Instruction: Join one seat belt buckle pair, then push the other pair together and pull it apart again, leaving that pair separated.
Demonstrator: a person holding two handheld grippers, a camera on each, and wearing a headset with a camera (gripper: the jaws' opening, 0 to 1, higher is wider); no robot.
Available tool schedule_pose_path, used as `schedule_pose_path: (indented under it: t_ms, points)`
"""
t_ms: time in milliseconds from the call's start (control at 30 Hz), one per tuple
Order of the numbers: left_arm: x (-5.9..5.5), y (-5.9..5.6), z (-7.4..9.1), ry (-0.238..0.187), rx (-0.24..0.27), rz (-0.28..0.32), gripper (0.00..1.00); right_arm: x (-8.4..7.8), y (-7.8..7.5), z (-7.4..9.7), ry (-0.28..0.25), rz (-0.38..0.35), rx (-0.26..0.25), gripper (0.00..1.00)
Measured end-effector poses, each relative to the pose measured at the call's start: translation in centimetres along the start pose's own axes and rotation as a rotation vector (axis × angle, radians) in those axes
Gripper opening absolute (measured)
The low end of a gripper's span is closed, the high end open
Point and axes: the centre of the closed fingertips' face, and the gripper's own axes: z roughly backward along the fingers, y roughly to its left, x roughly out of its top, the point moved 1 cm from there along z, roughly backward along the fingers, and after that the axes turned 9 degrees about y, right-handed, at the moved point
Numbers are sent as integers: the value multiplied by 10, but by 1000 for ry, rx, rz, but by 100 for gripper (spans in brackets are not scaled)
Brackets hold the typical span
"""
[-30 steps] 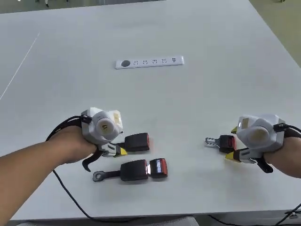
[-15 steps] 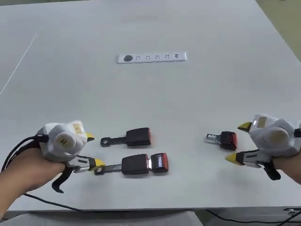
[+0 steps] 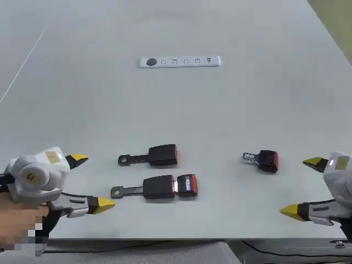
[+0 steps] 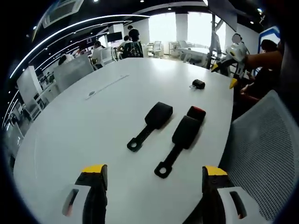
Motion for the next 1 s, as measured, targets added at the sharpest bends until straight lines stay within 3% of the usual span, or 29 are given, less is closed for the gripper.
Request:
schedule_pose_path:
  t_ms: [167,267,333,400,500,700,1000]
  points:
    - [-3,-13,15,-23,-29,-10,95,4,3,11,-18,-33,19,81]
    - [0,-13,23,-56,-23,14,100,10,4,18,-54,-47,18,86]
    - [2,-11,26,-78,-19,35,100,15,3,22,-87,-69,5,92]
    - [2,-8,25,-92,-14,57,100,19,-7,24,-123,-111,-50,100]
    - [-1,-6,23,-79,-5,64,100,18,-6,23,-131,-156,-24,100]
    - [2,-3,25,-98,15,70,100,15,-3,19,-115,-150,-11,100]
    - [-5,7,27,-90,37,82,100,14,-4,17,-107,-141,-6,95]
